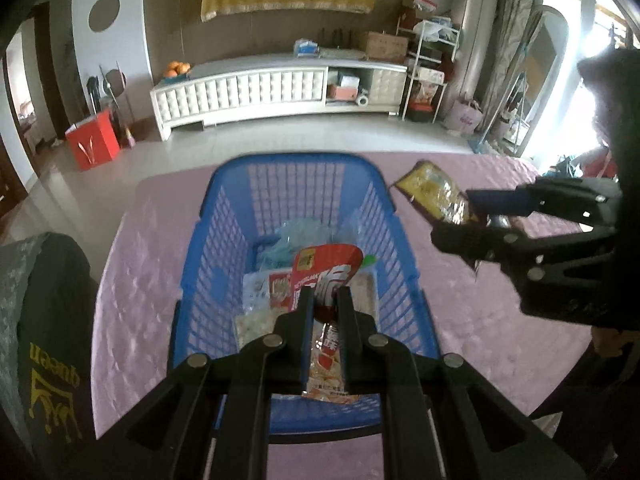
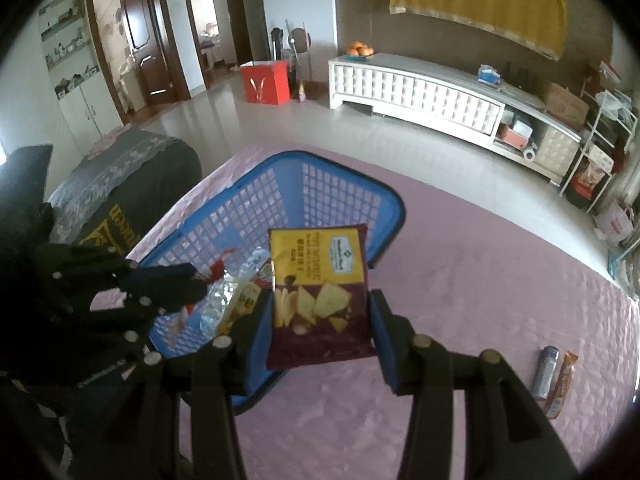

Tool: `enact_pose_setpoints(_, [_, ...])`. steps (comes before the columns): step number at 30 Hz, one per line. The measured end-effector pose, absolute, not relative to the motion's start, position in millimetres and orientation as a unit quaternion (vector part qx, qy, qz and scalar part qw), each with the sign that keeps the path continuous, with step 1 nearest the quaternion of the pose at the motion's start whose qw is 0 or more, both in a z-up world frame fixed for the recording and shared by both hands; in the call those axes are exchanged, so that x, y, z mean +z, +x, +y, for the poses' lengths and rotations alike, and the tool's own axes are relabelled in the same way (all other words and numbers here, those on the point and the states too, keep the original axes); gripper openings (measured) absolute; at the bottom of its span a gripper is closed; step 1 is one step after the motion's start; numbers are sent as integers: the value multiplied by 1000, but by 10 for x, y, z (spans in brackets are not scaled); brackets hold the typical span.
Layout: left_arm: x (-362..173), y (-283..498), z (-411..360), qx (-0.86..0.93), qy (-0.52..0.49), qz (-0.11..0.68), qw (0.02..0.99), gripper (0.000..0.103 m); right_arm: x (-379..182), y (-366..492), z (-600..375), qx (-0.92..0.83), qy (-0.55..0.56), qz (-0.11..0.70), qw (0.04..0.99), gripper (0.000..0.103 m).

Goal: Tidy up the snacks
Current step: 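Carry both packs over the blue basket and open both tools to drop them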

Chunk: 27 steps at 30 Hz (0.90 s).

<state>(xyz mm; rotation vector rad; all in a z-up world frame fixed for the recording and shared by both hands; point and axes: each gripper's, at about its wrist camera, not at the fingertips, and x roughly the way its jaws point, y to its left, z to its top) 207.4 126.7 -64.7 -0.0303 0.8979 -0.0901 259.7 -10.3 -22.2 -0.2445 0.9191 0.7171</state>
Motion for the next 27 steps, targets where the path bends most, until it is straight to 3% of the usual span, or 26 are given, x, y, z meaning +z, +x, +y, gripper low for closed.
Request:
enact_pose_setpoints(12, [-902,2108,1159,-65,1,465,883,12,-276,2578,-103,327,-126,443,825,51])
enact_pose_setpoints(13, [-901,2102,1143,-66,4,467,882,14,-275,2578,-95,327,-127,443,825,51])
enact_pose_setpoints(16, [-853,2072,1139,-70,2,464,883,40,-261,2581,-70,328,-131,443,824,51])
enact_pose_setpoints(27, [-526,1978,1722,-37,-52,416,907,41,-243,2701,190,336,-147,439,820,51])
